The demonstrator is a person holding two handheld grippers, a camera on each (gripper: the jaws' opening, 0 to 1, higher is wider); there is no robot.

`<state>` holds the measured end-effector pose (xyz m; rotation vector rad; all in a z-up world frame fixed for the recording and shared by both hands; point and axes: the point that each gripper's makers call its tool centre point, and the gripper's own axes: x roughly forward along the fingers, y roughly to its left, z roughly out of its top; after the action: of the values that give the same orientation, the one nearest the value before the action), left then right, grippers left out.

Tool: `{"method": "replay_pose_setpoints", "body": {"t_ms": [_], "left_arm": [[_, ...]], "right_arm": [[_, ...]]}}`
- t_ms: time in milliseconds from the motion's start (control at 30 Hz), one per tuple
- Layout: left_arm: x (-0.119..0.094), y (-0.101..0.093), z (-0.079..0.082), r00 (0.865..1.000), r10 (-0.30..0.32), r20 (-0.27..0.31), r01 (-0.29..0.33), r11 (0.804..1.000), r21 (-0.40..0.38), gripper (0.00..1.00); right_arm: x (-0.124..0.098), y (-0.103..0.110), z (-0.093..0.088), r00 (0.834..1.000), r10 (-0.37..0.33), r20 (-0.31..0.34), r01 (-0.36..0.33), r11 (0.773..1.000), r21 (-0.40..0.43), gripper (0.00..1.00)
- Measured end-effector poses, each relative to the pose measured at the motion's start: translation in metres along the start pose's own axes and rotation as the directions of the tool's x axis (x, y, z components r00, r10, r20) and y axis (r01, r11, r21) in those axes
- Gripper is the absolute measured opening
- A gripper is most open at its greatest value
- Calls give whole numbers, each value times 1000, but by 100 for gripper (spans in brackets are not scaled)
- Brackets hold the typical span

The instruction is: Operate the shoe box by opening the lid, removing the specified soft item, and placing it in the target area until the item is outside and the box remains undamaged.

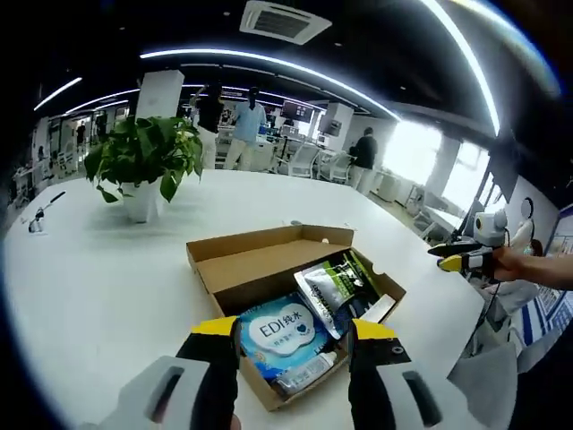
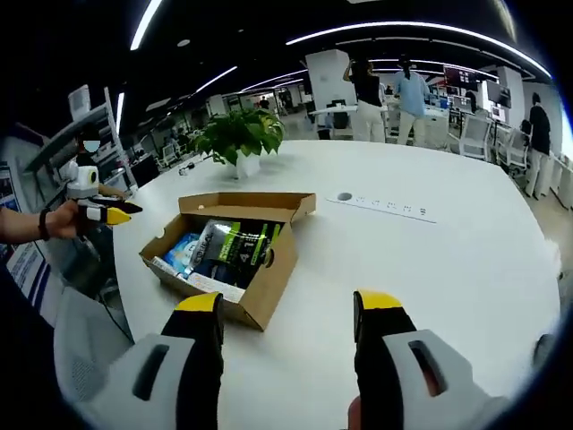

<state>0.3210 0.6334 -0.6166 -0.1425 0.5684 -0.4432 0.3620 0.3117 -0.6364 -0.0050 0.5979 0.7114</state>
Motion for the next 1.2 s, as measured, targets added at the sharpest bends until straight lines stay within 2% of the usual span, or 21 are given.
{"method": "replay_pose_setpoints", "body": {"t_ms": [300, 600, 1000, 1200], "left_arm": [[20, -18, -5, 999, -36, -13, 35, 999, -19, 48], [63, -41, -7, 993, -100, -64, 100, 995, -5, 48], [97, -41, -13, 987, -113, -114, 110, 993, -37, 47], [112, -35, -28, 981, -91, -170, 79, 994, -79, 44]], "right_arm": [[-13, 3, -13, 1000, 1, 9, -2, 999, 32, 54], [-27, 2, -23, 1000, -18, 18, 17, 998, 61, 53], [-39, -11, -33, 998, -51, 23, 49, 994, 94, 53], [-43, -15, -38, 997, -66, 27, 62, 991, 115, 53]]}}
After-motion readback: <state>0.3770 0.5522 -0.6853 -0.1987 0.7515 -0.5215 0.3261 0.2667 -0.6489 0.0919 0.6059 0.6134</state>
